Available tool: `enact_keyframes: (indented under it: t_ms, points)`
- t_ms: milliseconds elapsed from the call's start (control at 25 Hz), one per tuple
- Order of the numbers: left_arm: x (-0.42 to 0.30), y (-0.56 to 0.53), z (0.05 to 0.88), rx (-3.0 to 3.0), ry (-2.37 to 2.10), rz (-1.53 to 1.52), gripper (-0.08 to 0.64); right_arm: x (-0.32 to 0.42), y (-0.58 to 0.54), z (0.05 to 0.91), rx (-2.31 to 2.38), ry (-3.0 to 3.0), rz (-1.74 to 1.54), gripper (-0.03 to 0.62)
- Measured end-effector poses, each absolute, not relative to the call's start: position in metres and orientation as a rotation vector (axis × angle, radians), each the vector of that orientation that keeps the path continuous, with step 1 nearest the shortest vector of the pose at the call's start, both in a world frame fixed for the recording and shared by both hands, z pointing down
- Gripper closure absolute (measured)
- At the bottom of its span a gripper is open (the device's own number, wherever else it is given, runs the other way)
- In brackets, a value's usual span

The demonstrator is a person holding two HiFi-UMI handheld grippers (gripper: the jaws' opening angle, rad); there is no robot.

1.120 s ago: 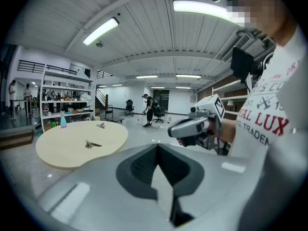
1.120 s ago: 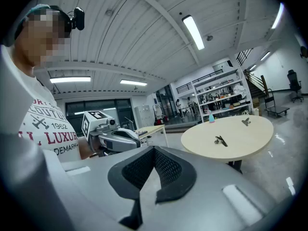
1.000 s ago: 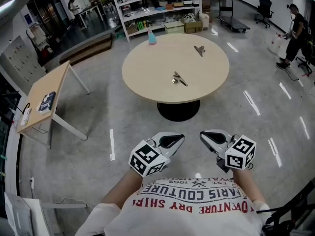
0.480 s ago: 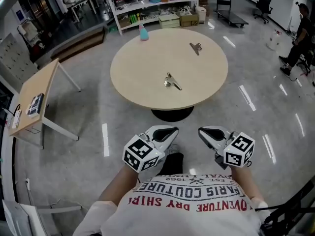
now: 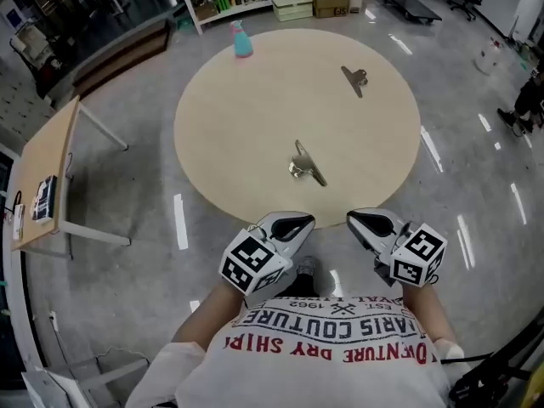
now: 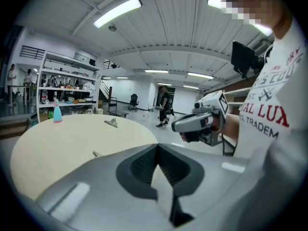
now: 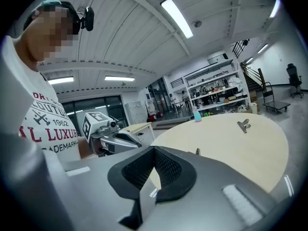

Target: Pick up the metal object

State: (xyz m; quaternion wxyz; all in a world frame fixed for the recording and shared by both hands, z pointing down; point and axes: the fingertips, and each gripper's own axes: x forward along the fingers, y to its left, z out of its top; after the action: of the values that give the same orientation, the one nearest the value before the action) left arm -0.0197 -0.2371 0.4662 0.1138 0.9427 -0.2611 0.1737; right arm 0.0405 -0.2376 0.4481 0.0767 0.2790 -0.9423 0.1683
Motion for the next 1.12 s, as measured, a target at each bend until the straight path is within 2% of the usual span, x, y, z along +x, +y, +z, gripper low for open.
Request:
enact_keyframes:
  t_ms: [320, 640, 960, 1120]
  points:
    - [-0.03, -0.318, 0.488, 2.694, -0.743, 0.537, 0.557, 0.028, -0.322, 0.469, 0.767, -2.79, 0.524, 0.592]
    - [-0.031, -0.36, 0.509, 2.732, -0.696, 0.582, 0.549, 0.032, -0.346, 0.493, 0.789, -2.758, 0.617, 0.592]
    - [-0.027, -0.418, 0.582, 2.691, -0.636, 0.814, 0.247, 0.051, -0.356, 0.512, 0.876, -2.703, 0.699, 0.592]
    - [-0.023, -0.431, 0.62, 2.653, -0.601, 0.964, 0.205, 0.06, -0.358, 0.517, 0.913, -2.694, 0.741, 0.592]
